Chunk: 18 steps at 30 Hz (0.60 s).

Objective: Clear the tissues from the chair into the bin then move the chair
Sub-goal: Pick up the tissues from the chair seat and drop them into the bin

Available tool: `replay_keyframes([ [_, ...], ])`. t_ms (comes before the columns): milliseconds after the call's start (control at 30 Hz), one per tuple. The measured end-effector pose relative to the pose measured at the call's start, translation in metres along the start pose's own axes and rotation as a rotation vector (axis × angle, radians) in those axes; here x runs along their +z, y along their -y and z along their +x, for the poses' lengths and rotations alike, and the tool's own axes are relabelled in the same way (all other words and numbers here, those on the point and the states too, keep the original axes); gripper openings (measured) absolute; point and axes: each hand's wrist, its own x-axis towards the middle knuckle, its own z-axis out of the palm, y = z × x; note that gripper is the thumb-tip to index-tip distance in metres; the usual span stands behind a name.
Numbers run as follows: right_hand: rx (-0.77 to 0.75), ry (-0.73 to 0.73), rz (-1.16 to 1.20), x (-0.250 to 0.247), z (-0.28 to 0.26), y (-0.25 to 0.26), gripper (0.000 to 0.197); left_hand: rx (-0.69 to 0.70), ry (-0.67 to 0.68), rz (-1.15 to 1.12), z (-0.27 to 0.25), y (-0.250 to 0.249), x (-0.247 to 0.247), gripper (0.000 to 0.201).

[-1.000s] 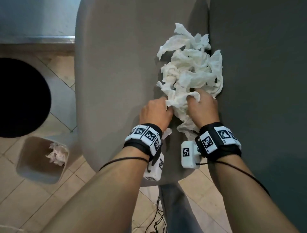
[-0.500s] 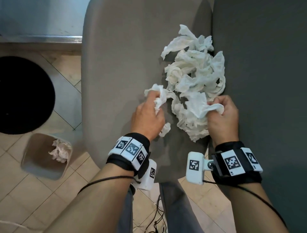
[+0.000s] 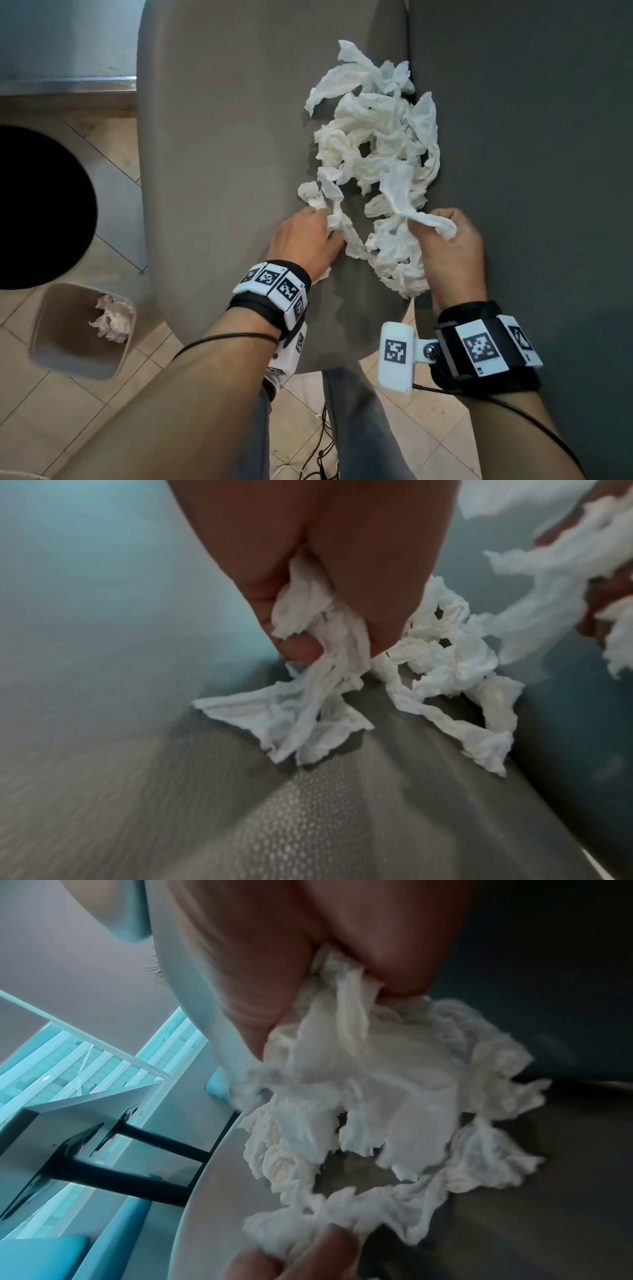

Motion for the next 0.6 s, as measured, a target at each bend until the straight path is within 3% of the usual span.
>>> replay_keyframes([
  [200, 0.039, 0.012, 0.052, 0.004, -0.006, 0.003, 0.033, -0.141, -0.168, -0.330, -0.030, 0.026, -0.022, 0.015],
  [300, 0.040, 0.042, 0.080, 0.016, -0.014, 0.010, 0.040, -0.206, -0.228, -0.397, -0.048, 0.041, -0.035, 0.029],
  [433, 0.019, 0.014, 0.023, 0.031, -0.019, 0.013, 0.031, -0.187, -0.201, -0.433, -0.062, 0.053, -0.040, 0.013],
  [533, 0.069, 0.090, -0.007, 0.041, -0.022, 0.013, 0.019, -0.191, -0.233, -0.453, -0.064, 0.054, -0.045, 0.009],
  [600, 0.089, 0.184, -0.099, 0.046, -0.026, 0.014, 0.010, -0.229, -0.247, -0.466, -0.065, 0.055, -0.050, 0.023],
])
